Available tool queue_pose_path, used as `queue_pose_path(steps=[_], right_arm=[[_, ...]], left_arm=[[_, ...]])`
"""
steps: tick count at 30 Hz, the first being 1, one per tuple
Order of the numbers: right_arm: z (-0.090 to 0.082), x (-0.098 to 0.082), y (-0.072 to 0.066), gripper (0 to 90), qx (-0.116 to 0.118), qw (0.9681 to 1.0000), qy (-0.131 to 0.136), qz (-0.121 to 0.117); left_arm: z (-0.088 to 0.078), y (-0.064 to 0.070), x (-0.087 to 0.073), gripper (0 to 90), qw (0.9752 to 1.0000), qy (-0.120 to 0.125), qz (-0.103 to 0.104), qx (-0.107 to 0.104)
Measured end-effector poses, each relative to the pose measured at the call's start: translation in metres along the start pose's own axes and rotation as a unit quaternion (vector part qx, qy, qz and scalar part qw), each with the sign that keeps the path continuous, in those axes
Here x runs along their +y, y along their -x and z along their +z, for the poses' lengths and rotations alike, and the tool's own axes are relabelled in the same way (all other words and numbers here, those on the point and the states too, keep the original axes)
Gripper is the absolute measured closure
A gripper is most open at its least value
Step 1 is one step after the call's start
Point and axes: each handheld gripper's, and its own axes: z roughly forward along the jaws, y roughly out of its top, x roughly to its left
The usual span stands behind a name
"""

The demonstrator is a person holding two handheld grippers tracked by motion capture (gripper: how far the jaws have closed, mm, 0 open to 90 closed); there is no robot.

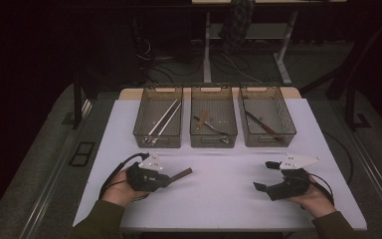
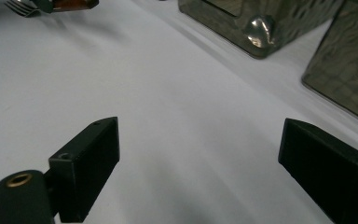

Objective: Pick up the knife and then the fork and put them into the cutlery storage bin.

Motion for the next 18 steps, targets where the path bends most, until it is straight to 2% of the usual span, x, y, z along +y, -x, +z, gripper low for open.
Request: queue_pose_path(steps=[5,10,15,18], right_arm=[[0.005,0.014,0.0,12.7,0.034,0.9992,-0.007,-0.022],[0.011,0.035,-0.001,13.3,0.074,0.9963,-0.012,-0.042],[0.021,0.054,-0.006,13.9,0.1,0.9927,-0.022,-0.064],[0.029,0.066,-0.011,15.6,0.122,0.989,-0.033,-0.077]], left_arm=[[0.002,0.003,0.012,76.5,0.9995,0.015,0.014,-0.022],[0.006,0.007,0.029,76.5,0.9984,0.024,0.032,-0.041],[0.014,0.01,0.047,76.6,0.997,0.019,0.054,-0.051],[0.02,0.013,0.057,76.6,0.9959,0.013,0.067,-0.059]])
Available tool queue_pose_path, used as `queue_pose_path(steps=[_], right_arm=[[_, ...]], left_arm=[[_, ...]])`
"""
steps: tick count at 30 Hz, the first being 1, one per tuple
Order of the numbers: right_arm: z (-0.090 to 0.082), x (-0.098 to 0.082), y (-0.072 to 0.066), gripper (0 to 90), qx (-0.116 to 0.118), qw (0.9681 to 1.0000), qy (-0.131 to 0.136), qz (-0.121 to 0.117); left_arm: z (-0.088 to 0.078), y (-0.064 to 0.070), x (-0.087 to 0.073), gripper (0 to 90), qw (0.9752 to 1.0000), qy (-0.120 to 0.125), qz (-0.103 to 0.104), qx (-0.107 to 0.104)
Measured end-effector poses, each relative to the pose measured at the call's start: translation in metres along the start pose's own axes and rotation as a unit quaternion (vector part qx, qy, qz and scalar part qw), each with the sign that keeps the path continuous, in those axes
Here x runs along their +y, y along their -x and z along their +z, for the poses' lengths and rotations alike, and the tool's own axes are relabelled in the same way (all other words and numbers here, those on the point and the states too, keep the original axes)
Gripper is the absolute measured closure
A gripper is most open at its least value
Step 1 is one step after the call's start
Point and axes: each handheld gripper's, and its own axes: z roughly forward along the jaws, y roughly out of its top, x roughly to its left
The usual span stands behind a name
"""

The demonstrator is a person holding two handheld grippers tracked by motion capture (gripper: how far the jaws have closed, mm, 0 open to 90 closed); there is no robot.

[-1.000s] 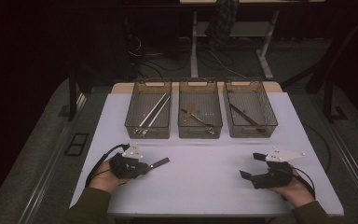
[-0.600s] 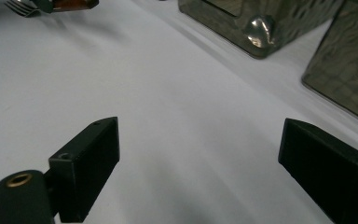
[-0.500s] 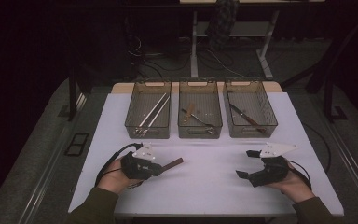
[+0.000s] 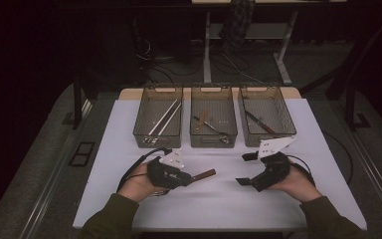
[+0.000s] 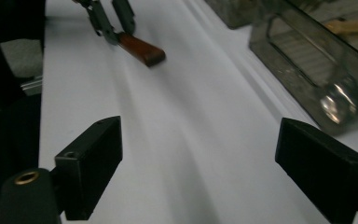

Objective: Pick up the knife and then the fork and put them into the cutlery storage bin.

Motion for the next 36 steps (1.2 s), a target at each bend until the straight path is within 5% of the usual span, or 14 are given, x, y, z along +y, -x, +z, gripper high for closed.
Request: queue_pose_path(steps=[8,14,21,36], right_arm=[[0.03,0.026,-0.007,23.2,0.056,0.9967,-0.038,-0.044],[0.049,0.034,-0.011,36.2,0.086,0.9903,-0.087,-0.067],[0.058,0.031,-0.012,59.6,0.097,0.9847,-0.123,-0.077],[0.068,0.028,-0.019,74.6,0.13,0.9747,-0.157,-0.091]], left_arm=[[0.019,0.003,0.027,76.6,0.9992,-0.014,0.033,-0.019],[0.031,0.006,0.041,76.6,0.9976,-0.028,0.055,-0.031],[0.037,0.008,0.043,76.6,0.9966,-0.039,0.062,-0.037],[0.038,0.011,0.042,76.3,0.9946,-0.044,0.075,-0.057]])
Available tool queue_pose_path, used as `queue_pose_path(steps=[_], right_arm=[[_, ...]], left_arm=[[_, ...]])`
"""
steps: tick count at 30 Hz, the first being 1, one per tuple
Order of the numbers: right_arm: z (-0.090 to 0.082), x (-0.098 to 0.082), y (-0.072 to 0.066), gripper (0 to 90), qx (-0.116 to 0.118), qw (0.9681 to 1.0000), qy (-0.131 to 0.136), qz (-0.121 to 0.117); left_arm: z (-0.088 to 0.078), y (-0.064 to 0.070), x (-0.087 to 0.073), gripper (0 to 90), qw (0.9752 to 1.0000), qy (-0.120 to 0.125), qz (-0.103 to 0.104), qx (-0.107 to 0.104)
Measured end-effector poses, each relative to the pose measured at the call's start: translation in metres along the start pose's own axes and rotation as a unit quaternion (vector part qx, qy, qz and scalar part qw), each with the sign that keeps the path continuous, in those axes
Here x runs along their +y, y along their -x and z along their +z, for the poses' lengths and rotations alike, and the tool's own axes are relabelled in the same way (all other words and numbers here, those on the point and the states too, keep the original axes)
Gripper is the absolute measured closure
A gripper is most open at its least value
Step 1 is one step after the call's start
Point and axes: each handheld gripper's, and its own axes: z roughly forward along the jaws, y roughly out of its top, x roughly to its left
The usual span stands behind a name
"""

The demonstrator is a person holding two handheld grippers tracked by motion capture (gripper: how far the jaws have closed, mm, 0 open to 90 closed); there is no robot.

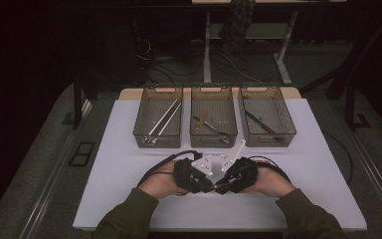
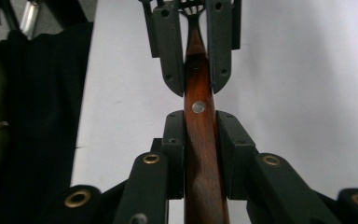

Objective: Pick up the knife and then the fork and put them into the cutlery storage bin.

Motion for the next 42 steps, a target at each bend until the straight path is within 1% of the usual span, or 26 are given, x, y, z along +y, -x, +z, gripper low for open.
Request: queue_pose_path(steps=[3,5,6,7,9,12,13,15,16,17,18,19,20,21,22,23,27,29,30,32,36,38,40,42], right_arm=[[-0.001,0.0,0.0,74.8,0.006,0.9999,0.006,0.006],[-0.003,0.0,-0.001,74.9,0.004,0.9999,0.013,0.008],[-0.004,0.0,-0.002,74.9,0.003,0.9998,0.015,0.01],[-0.005,0.0,-0.002,74.9,0.001,0.9998,0.017,0.011],[-0.008,-0.001,-0.001,74.9,-0.011,0.9997,0.017,0.011],[-0.012,-0.005,0.001,74.9,-0.021,0.9994,0.021,0.019],[-0.014,-0.007,0.002,74.9,-0.026,0.9992,0.023,0.02],[-0.018,-0.01,0.003,74.9,-0.028,0.9989,0.025,0.027],[-0.019,-0.011,0.003,74.8,-0.033,0.9987,0.027,0.029],[-0.021,-0.012,0.004,74.8,-0.038,0.9985,0.028,0.029],[-0.023,-0.014,0.005,74.9,-0.043,0.9981,0.03,0.033],[-0.026,-0.016,0.005,74.9,-0.049,0.9978,0.029,0.035],[-0.028,-0.018,0.006,74.8,-0.052,0.9975,0.03,0.039],[-0.03,-0.02,0.006,74.9,-0.055,0.997,0.034,0.042],[-0.033,-0.023,0.007,74.8,-0.059,0.9964,0.035,0.049],[-0.036,-0.025,0.008,74.8,-0.063,0.9959,0.036,0.053],[-0.047,-0.034,0.013,74.8,-0.082,0.9929,0.047,0.072],[-0.053,-0.038,0.015,74.8,-0.089,0.9913,0.053,0.081],[-0.056,-0.04,0.016,74.8,-0.095,0.9904,0.055,0.084],[-0.063,-0.043,0.017,74.8,-0.104,0.9882,0.061,0.094],[-0.078,-0.05,0.021,74.8,-0.123,0.9836,0.077,0.107],[-0.083,-0.053,0.023,74.8,-0.128,0.9815,0.085,0.114],[-0.088,-0.057,0.025,74.8,-0.134,0.9797,0.089,0.12],[-0.091,-0.06,0.026,74.8,-0.14,0.9775,0.094,0.127]], left_arm=[[-0.003,0.0,-0.001,76.2,1.0,0.006,0.003,-0.004],[-0.006,-0.001,-0.002,76.0,0.9999,0.017,0.001,-0.004],[-0.007,-0.001,-0.003,75.5,0.9997,0.023,0.0,-0.001],[-0.009,-0.001,-0.005,73.7,0.9995,0.032,-0.005,0.006],[-0.014,-0.003,-0.009,60.0,0.9983,0.049,-0.025,0.017],[-0.025,-0.005,-0.018,49.8,0.9952,0.076,-0.049,0.038],[-0.028,-0.005,-0.022,48.7,0.9938,0.085,-0.059,0.043],[-0.035,-0.005,-0.028,44.5,0.9907,0.1,-0.073,0.058],[-0.038,-0.004,-0.031,43.2,0.9889,0.107,-0.077,0.069],[-0.04,-0.003,-0.035,40.2,0.9864,0.116,-0.084,0.08],[-0.043,-0.002,-0.039,38.7,0.9845,0.122,-0.092,0.085],[-0.045,-0.002,-0.043,37.1,0.9825,0.127,-0.098,0.095],[-0.047,-0.001,-0.047,34.1,0.98,0.134,-0.104,0.104],[-0.049,-0.001,-0.052,32.7,0.9778,0.14,-0.114,0.107],[-0.051,0.0,-0.056,31.4,0.9753,0.145,-0.12,0.116],[-0.053,0.001,-0.06,29.5,0.9728,0.149,-0.129,0.122],[-0.057,0.005,-0.077,22.7,0.9653,0.154,-0.153,0.145],[-0.059,0.007,-0.084,19.5,0.9602,0.159,-0.167,0.157],[-0.059,0.008,-0.088,18.4,0.958,0.162,-0.174,0.16],[-0.06,0.011,-0.095,15.6,0.9522,0.169,-0.19,0.169],[-0.059,0.017,-0.105,12.5,0.9452,0.173,-0.204,0.187],[-0.058,0.02,-0.109,11.2,0.9415,0.177,-0.209,0.196],[-0.058,0.022,-0.114,9.6,0.94,0.182,-0.211,0.197],[-0.057,0.024,-0.118,6.0,0.9371,0.186,-0.218,0.199]])
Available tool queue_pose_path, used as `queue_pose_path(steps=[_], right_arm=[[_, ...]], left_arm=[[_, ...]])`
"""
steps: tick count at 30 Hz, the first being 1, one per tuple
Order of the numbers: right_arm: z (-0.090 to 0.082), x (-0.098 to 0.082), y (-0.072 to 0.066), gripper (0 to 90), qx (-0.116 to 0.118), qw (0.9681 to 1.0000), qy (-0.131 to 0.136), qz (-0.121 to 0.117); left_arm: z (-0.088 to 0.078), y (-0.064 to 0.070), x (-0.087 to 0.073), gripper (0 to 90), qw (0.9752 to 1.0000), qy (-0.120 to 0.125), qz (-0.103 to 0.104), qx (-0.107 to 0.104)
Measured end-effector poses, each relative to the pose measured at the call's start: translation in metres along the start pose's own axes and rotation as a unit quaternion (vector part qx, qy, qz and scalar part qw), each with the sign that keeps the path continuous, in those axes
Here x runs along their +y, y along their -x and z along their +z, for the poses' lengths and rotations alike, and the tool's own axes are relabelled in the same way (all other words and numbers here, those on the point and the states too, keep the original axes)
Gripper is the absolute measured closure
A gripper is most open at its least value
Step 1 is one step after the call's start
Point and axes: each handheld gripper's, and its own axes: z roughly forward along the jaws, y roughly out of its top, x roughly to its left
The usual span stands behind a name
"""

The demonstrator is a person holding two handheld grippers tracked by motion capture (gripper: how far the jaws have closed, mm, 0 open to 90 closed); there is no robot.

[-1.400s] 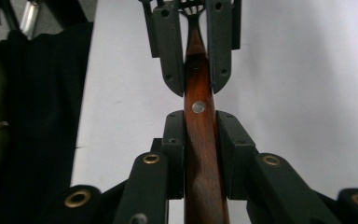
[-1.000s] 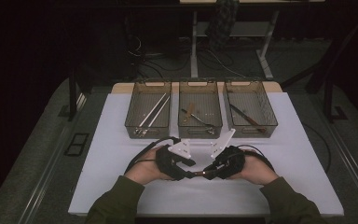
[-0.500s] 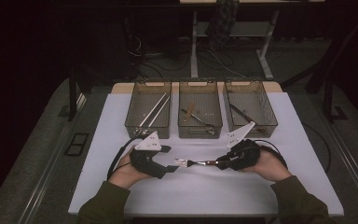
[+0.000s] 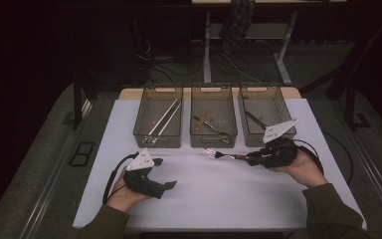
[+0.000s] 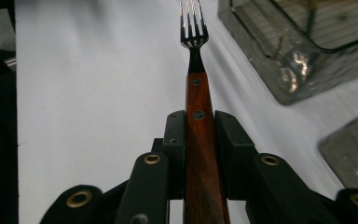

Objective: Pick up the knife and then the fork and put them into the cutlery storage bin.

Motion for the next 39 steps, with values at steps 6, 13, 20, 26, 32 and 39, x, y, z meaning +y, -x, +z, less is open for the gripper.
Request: queue_pose_path(steps=[6,13,20,26,32,39], right_arm=[[-0.014,0.001,0.01,74.8,-0.024,0.9994,0.016,0.017],[-0.036,0.004,0.03,74.8,-0.06,0.9959,0.049,0.048],[-0.057,0.009,0.054,74.8,-0.109,0.9892,0.056,0.081],[-0.069,0.006,0.079,74.8,-0.143,0.9797,0.063,0.126],[-0.077,-0.001,0.102,74.8,-0.183,0.9644,0.071,0.177],[-0.071,-0.002,0.127,74.8,-0.216,0.9507,0.04,0.218]], left_arm=[[0.0,0.0,-0.01,0.0,0.9997,0.004,-0.02,0.013],[0.004,-0.001,-0.012,0.0,0.9996,0.001,-0.027,0.012],[0.006,-0.001,-0.011,0.0,0.9998,0.001,-0.017,0.004],[0.007,-0.001,-0.011,0.0,0.9998,-0.002,-0.021,0.001],[0.007,0.001,-0.01,0.0,0.9999,-0.001,-0.012,0.0],[0.01,0.004,-0.008,0.2,0.9999,-0.004,-0.004,-0.008]])
